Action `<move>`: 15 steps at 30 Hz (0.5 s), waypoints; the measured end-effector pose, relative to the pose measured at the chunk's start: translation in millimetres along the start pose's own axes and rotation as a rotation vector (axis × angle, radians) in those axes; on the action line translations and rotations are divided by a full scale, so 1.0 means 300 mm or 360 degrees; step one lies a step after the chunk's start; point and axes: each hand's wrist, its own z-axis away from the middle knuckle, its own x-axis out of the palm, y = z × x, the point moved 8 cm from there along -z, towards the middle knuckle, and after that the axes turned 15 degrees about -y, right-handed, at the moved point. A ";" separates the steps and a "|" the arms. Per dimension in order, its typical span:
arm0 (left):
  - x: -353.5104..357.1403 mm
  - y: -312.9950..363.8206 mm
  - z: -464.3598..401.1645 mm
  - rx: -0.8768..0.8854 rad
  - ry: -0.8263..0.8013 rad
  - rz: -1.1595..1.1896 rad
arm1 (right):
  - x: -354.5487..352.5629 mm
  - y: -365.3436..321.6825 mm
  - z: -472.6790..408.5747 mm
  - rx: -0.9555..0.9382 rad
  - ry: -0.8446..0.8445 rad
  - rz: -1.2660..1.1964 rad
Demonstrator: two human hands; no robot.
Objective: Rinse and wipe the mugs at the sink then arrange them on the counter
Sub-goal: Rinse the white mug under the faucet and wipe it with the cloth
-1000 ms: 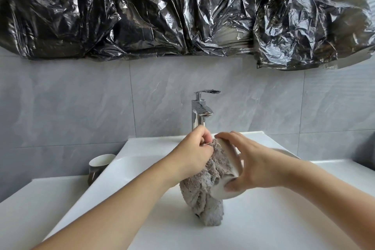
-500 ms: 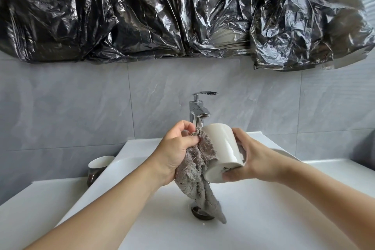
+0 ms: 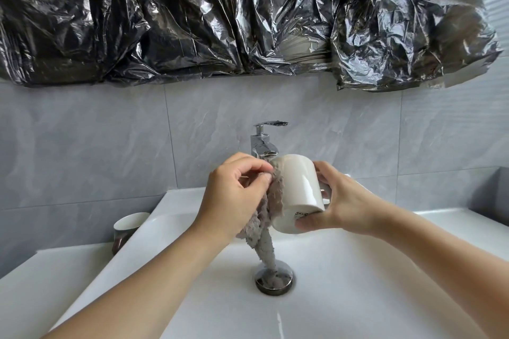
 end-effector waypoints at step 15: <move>0.110 0.041 0.023 0.0127 -0.0599 -0.0228 | 0.026 0.025 0.002 0.0216 -0.0150 0.0407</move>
